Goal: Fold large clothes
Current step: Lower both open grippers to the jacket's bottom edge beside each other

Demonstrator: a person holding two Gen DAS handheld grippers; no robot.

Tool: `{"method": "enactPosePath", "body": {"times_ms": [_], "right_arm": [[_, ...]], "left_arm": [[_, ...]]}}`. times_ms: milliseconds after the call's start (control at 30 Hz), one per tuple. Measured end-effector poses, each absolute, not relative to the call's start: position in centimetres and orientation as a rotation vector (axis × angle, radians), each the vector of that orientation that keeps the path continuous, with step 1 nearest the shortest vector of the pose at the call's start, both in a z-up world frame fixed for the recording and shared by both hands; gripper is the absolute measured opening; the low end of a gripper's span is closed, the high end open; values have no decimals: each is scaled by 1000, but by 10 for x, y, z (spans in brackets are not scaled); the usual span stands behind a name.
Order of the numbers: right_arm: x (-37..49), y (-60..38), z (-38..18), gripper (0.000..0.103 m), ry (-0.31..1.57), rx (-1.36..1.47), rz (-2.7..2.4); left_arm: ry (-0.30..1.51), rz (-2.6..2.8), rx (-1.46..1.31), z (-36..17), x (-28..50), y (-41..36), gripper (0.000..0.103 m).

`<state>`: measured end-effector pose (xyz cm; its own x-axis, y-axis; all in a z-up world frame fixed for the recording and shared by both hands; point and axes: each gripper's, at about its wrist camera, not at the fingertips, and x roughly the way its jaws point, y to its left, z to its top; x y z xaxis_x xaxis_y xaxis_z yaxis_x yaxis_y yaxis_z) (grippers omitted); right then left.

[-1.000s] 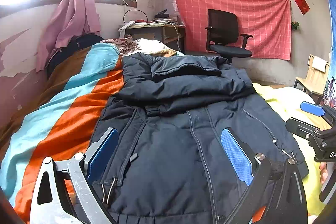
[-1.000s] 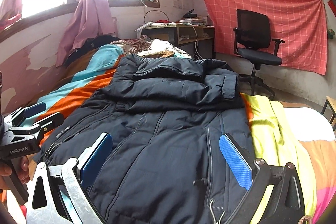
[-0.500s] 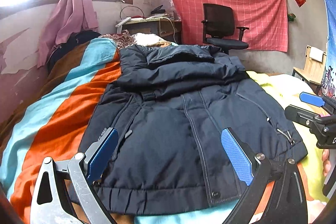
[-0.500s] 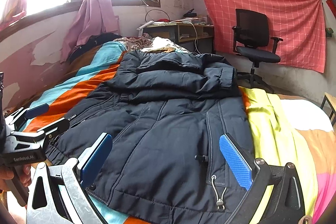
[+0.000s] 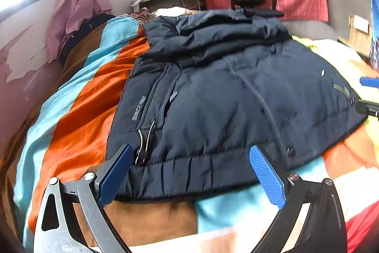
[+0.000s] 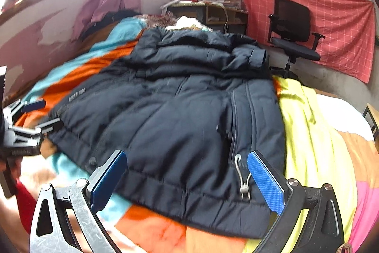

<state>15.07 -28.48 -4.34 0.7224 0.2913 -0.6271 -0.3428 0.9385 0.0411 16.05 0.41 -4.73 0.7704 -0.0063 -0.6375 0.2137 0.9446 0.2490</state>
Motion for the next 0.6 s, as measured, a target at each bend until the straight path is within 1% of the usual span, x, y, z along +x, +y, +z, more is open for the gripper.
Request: {"method": "enactPosePath", "body": {"times_ms": [333, 600], "right_arm": [[141, -290, -76, 103, 762, -160, 360], [139, -273, -109, 103, 808, -319, 364]], "left_arm": [[740, -128, 562, -90, 143, 1, 96], [747, -44, 630, -123, 143, 5, 96]]}}
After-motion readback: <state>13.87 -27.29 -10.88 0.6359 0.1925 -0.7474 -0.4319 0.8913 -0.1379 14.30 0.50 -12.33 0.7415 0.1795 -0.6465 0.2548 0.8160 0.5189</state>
